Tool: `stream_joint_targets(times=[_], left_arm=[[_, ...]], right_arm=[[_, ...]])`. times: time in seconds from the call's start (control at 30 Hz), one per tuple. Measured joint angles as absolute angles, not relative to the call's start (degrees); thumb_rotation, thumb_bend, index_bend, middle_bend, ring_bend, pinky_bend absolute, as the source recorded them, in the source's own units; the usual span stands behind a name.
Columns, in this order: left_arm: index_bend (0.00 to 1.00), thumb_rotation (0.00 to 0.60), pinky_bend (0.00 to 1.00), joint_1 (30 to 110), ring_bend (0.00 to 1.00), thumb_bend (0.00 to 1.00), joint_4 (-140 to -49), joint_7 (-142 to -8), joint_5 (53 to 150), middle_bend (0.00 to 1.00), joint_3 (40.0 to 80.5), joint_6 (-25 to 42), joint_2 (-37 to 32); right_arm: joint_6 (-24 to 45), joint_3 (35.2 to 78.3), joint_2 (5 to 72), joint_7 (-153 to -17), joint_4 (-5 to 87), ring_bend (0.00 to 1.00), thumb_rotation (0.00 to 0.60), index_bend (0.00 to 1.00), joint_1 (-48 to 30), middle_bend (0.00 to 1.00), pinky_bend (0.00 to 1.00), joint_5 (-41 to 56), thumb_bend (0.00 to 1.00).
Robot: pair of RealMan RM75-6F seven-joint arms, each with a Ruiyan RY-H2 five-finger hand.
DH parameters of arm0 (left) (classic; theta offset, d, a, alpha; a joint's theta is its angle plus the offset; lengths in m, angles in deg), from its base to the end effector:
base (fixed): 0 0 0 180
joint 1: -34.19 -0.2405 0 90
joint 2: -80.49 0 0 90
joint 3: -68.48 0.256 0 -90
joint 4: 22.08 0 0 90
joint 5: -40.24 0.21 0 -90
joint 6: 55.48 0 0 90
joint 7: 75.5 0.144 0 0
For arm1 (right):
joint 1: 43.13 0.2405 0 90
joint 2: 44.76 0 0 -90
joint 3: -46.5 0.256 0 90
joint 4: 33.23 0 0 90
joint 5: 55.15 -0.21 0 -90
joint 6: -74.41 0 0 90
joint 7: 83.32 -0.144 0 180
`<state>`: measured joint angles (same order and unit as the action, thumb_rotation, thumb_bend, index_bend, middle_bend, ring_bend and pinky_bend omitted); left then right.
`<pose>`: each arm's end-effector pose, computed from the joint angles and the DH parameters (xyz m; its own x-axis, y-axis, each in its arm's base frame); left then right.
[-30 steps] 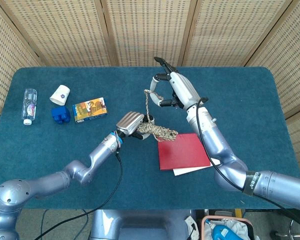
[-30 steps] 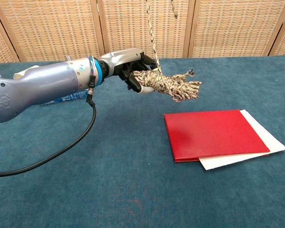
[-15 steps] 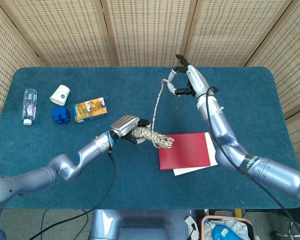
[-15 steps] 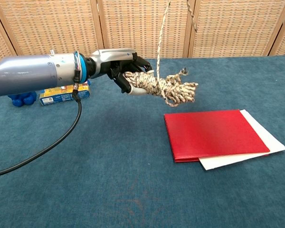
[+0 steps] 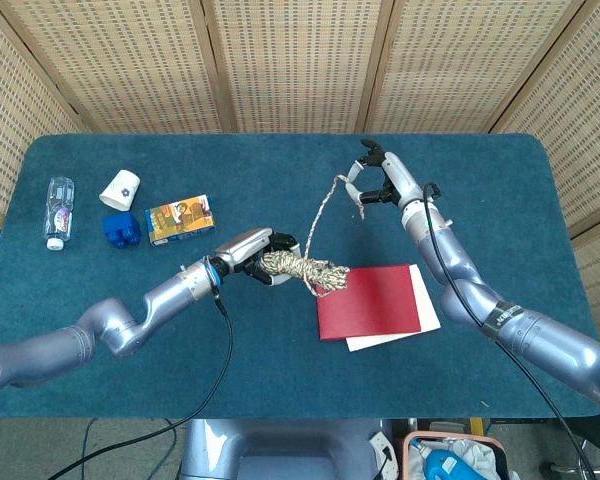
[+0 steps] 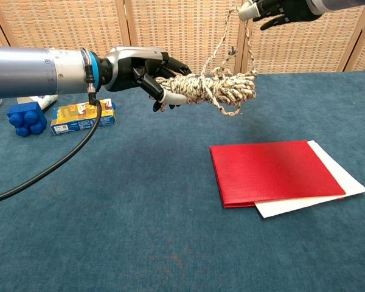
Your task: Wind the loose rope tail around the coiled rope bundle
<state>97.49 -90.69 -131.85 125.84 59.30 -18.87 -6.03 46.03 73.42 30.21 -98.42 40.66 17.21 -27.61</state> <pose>-0.0602 0.4145 -0.0191 -0.0423 0.6971 0.7157 0.8864 -0.3044 0.3489 -0.0830 -0.4832 0.0960 -0.3962 -0.3620 0.8438 -0.9150 0.0795 -0.3955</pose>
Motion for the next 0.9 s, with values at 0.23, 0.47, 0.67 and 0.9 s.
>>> stream_joint_targets(times=[0.23,0.47,0.67,0.9], left_arm=[[0.80,0.600,0.63,98.20,0.53,0.56,-91.49,-138.04,127.78,0.61,60.12,-18.50,-4.11],[0.80,0.600,0.63,97.89,0.53,0.56,-90.15,-138.50,124.78,0.61,58.75,-17.30,-4.68],[0.81,0.600,0.63,97.22,0.53,0.56,-88.70,-134.04,118.14,0.61,55.95,-17.36,-6.33],[0.81,0.600,0.63,96.60,0.53,0.56,-85.86,-125.73,108.73,0.61,51.99,-17.31,-10.18]], right_arm=[[54.82,71.61,29.03,-100.98,37.60,0.00,0.600,0.73,16.91,0.00,0.00,-28.84,0.49],[53.78,69.85,29.17,-102.70,37.35,0.00,0.600,0.73,15.22,0.00,0.00,-27.76,0.49],[49.88,68.38,28.88,-102.69,40.66,0.00,0.600,0.73,12.75,0.00,0.00,-25.50,0.49],[44.80,67.04,27.21,-101.37,47.41,0.00,0.600,0.73,9.47,0.00,0.00,-20.38,0.49]])
